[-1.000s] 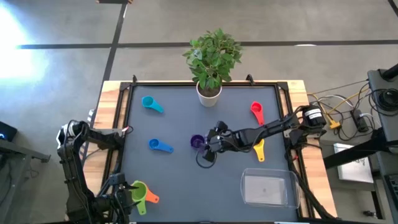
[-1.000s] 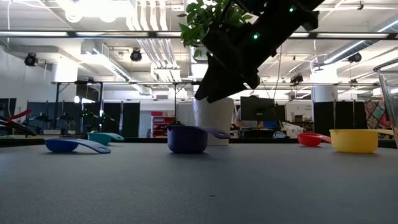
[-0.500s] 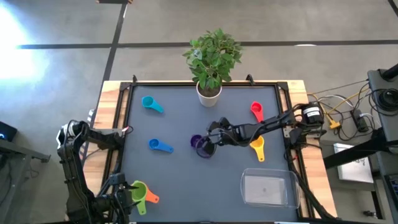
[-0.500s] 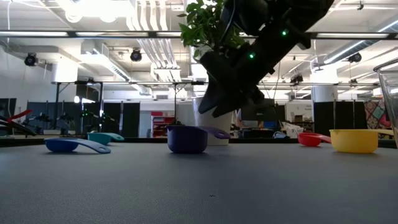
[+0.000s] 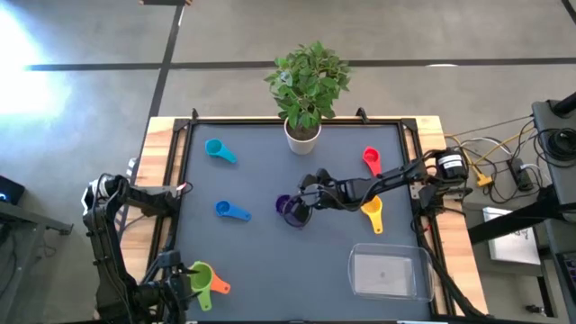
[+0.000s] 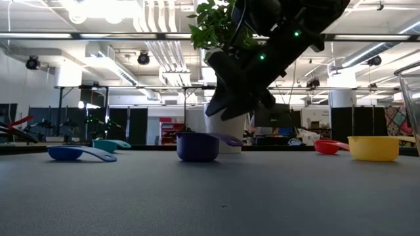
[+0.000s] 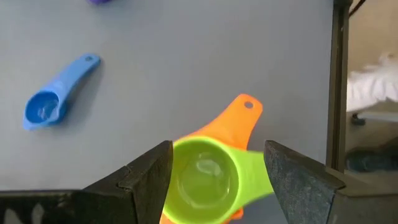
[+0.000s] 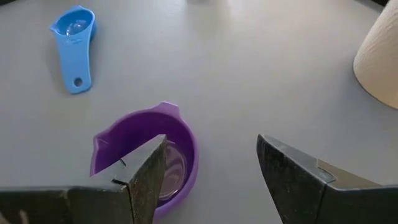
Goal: Nest measuring cups in basket
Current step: Adjust the nested measuring cups
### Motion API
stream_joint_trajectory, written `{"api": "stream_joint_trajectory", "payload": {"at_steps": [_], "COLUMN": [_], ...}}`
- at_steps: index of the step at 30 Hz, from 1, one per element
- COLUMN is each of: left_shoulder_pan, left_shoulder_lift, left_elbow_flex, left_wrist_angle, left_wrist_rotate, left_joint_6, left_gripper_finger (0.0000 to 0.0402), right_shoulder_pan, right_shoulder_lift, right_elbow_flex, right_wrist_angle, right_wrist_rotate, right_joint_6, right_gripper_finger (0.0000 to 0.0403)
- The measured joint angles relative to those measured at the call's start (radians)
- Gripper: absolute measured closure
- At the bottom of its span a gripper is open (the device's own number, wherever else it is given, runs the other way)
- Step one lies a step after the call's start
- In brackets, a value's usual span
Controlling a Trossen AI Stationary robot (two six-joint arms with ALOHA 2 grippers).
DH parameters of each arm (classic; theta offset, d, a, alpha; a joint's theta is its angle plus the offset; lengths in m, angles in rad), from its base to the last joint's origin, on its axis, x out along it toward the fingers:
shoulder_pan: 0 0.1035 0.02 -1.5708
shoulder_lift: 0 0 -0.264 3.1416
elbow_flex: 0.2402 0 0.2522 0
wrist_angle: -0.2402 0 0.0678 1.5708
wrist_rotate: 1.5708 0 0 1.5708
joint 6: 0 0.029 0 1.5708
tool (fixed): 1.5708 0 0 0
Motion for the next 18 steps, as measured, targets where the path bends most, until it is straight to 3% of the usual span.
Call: {"api": "stream_joint_trajectory", "payload": {"at_steps": [10,18], "left_shoulder_pan": [0.006,0.020], "left_shoulder_lift": [0.000,0.000], "left_elbow_flex": [0.000,0.000], "left_wrist_angle": [0.005,0.051], "left_wrist_rotate": [0.060,0.094], "left_joint_6": [0.001,0.094], "left_gripper_finger": [0.0167,0.0167], "right_shoulder_pan": [0.002,0.003], "right_shoulder_lift": [0.000,0.000], "right_elbow_flex": [0.006,0.006], "right_wrist_angle": [0.006,0.006], "right_wrist_rotate": [0.000,0.000], "right_joint_6": [-0.033,-0.051], "right_gripper_finger": [0.0165,0.0165]}}
